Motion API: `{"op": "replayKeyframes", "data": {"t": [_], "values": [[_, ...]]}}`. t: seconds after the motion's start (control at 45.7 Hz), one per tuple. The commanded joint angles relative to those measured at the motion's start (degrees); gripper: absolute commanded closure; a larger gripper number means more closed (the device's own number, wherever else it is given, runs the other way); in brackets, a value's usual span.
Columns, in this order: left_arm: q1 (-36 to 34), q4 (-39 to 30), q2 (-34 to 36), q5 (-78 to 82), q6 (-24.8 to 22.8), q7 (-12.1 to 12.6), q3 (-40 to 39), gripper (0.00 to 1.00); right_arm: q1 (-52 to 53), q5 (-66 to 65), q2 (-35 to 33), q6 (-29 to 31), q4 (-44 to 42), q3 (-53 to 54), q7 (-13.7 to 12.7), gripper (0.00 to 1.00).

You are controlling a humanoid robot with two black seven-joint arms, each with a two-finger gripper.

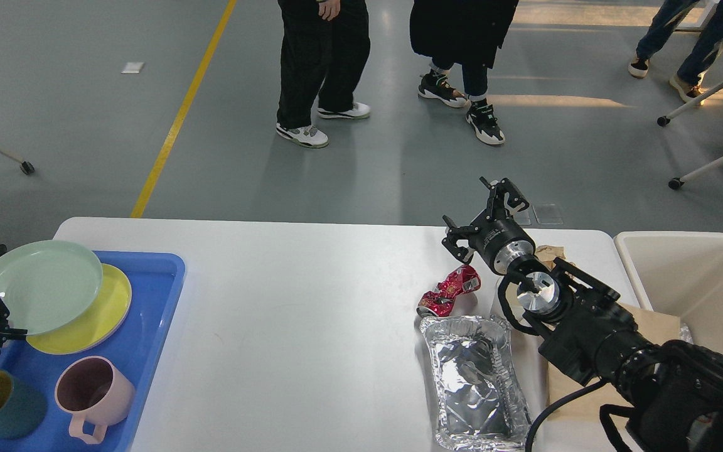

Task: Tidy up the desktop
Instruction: 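Lift and slide the green plate onto the yellow plate in the tray, then press the green plate down onto the yellow plate and open the left gripper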

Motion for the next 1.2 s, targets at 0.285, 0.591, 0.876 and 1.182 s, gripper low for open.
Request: {"op": "replayKeyframes", "data": {"t": [0.285, 0.591, 0.876, 1.182], "values": [[0.2, 0.1, -3.9, 0.1, 4.2, -0.1, 0.0, 1.00, 0.0, 0.0, -0.1, 0.0, 0.0, 0.0, 0.0, 0.00], [2.1, 1.8, -6.7, 0.0, 5.2, -0.2, -0.3, 1.00, 0.0, 0.0, -0.1, 0.0, 0.0, 0.0, 0.0, 0.00], [3.1, 3.3, -8.1, 0.0, 5.3, -0.2, -0.6, 1.00, 0.0, 0.0, -0.1, 0.0, 0.0, 0.0, 0.0, 0.00], [3.0, 4.7, -8.0, 0.0, 5.3, -0.2, -0.7, 1.00, 0.0, 0.0, -0.1, 0.0, 0.0, 0.0, 0.0, 0.00]]}}
